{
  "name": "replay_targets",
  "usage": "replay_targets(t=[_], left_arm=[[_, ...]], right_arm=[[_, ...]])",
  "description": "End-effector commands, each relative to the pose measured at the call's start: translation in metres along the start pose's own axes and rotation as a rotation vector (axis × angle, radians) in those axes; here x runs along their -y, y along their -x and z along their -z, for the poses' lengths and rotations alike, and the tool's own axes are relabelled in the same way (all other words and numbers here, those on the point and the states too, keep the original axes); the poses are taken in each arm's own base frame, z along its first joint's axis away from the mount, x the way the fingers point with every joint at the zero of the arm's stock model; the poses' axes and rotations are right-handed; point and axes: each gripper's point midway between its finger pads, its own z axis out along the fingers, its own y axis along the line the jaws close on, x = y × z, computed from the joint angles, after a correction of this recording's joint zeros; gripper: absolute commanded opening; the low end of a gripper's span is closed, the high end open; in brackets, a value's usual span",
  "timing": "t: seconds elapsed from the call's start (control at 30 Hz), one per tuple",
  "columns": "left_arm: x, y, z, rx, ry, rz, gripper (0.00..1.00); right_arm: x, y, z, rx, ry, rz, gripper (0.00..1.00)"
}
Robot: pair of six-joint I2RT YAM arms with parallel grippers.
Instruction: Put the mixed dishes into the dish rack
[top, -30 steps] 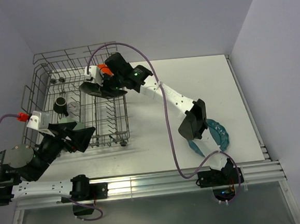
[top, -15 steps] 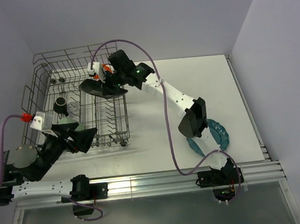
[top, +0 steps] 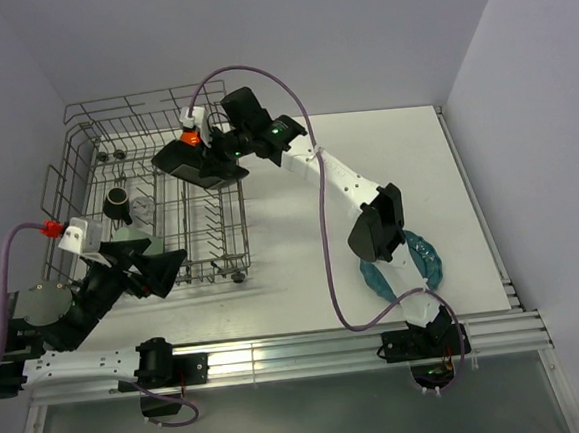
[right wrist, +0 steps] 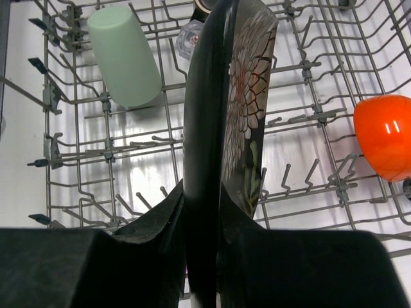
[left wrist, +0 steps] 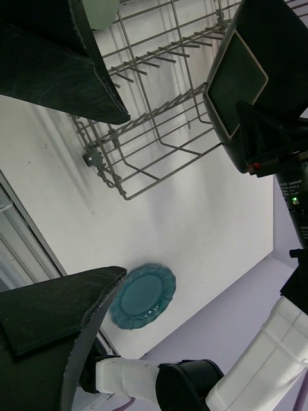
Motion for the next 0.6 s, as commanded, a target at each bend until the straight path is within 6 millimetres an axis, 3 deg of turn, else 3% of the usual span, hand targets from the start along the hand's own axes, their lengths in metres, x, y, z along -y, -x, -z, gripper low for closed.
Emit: replay_targets(t=[0.0, 0.07, 0.27, 0.37, 0.53, 0.57], left_arm=[[0.002, 0.016, 0.004, 0.014, -0.009, 0.012, 0.99], [0.006, 0.022, 0.005, 0.02, -0.024, 0.02, 0.99], [0.034, 0.027, -0.003, -0.007, -0.063, -0.027, 0.99], [0.053, 0.028, -0.008, -0.033, -0.103, -0.057, 0.99], [0.08, 0.032, -0.012, -0.048, -0.181, -0.091, 0.99], [0.084, 0.039, -0.01, -0.043, -0.198, -0.082, 0.99]], right_arm=[[-0.002, 0.115, 0.062, 0.278, -0.095, 0.171, 0.0], [-0.01, 0.133, 0.085, 0.309, -0.115, 0.184, 0.0], [-0.033, 0.156, 0.13, 0.33, -0.128, 0.182, 0.0], [-0.049, 0.163, 0.15, 0.338, -0.11, 0.182, 0.0], [-0.079, 0.156, 0.174, 0.33, -0.058, 0.144, 0.0], [-0.092, 0.163, 0.191, 0.349, -0.055, 0.158, 0.0]])
